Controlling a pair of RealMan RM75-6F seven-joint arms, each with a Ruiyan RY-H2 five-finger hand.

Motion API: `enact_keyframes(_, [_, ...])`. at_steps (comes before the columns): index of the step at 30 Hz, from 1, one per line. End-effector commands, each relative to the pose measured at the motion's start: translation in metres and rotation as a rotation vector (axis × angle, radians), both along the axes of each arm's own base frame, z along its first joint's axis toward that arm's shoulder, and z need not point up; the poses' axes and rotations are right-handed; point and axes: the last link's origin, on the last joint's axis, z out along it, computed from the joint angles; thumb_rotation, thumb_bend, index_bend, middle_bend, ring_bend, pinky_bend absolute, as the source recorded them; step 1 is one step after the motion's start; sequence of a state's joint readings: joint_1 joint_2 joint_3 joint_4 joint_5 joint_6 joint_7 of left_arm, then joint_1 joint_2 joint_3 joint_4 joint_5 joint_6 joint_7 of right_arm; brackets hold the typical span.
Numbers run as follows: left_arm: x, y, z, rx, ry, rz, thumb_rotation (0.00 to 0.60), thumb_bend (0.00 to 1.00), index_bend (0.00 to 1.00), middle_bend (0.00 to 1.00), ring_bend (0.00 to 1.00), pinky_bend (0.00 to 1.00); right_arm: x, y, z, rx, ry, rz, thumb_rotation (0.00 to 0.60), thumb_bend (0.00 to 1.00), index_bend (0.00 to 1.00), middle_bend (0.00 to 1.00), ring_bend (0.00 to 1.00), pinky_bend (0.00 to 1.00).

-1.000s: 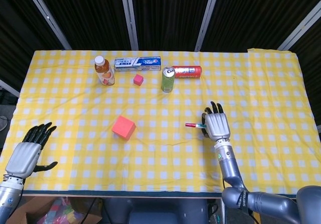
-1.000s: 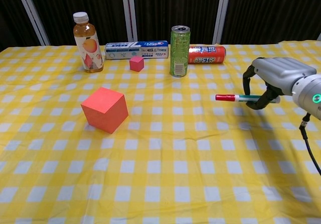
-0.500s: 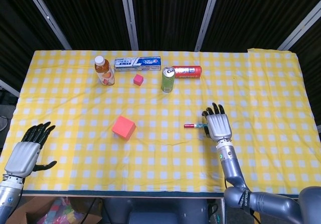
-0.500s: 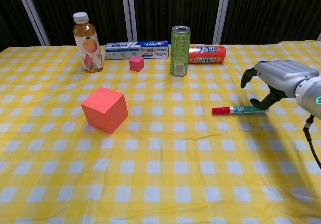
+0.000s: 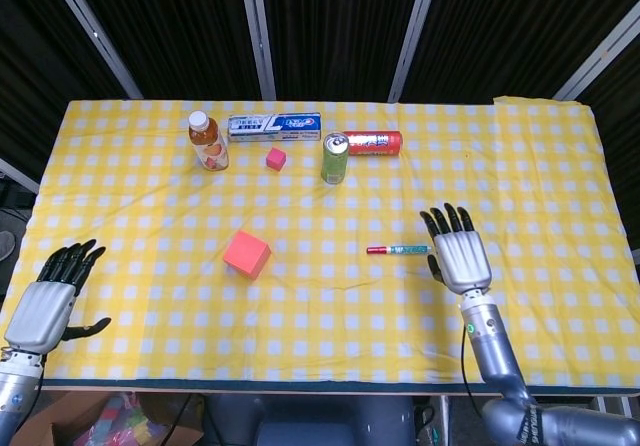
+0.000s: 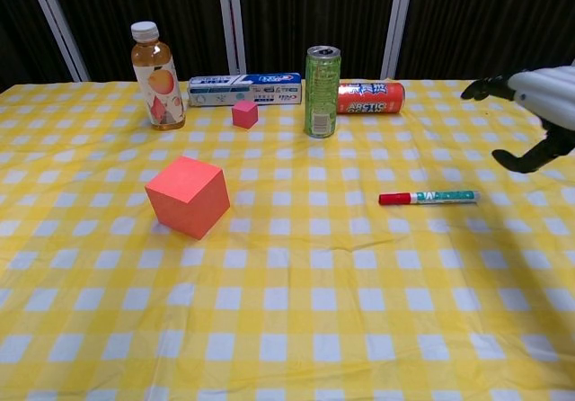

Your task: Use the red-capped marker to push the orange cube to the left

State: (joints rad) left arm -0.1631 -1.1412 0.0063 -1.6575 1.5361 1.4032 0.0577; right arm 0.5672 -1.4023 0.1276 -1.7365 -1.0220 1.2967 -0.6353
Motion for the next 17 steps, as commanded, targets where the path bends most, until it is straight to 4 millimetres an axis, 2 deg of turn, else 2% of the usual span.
enact_keyframes(1, [0.0, 0.0, 0.001, 0.019, 0.0, -0.012, 0.6, 0.0, 0.0, 0.0, 0.0, 0.0, -0.027, 0.052, 0.051, -0.068, -0.02, 0.048, 0.6, 0.5, 0.01, 0.05, 0.0, 0.08])
enact_keyframes(3, [0.001, 0.0, 0.001, 0.032, 0.003, -0.022, 0.6, 0.0, 0.0, 0.0, 0.0, 0.0, -0.039, 0.065, 0.061, -0.084, -0.024, 0.042, 0.6, 0.47, 0.0, 0.02, 0.0, 0.05])
enact_keyframes(6, [0.002, -0.001, 0.001, 0.06, 0.011, -0.039, 0.6, 0.0, 0.0, 0.0, 0.0, 0.0, -0.069, 0.095, 0.079, -0.083, 0.017, -0.004, 0.6, 0.38, 0.0, 0.0, 0.0, 0.0])
enact_keyframes(10, [0.001, -0.001, 0.0, 0.097, 0.045, -0.051, 0.6, 0.0, 0.0, 0.0, 0.0, 0.0, -0.093, 0.127, 0.09, -0.088, 0.008, -0.036, 0.6, 0.37, 0.0, 0.0, 0.0, 0.0])
enact_keyframes(14, [-0.001, 0.0, -0.001, 0.128, 0.069, -0.052, 0.6, 0.0, 0.0, 0.0, 0.0, 0.0, -0.107, 0.15, 0.095, -0.123, -0.022, -0.002, 0.6, 0.37, 0.0, 0.0, 0.0, 0.0])
enact_keyframes(17, [-0.001, 0.0, -0.001, 0.14, 0.073, -0.052, 0.6, 0.0, 0.0, 0.0, 0.0, 0.0, -0.112, 0.155, 0.095, -0.139, -0.039, 0.031, 0.6, 0.37, 0.0, 0.0, 0.0, 0.0])
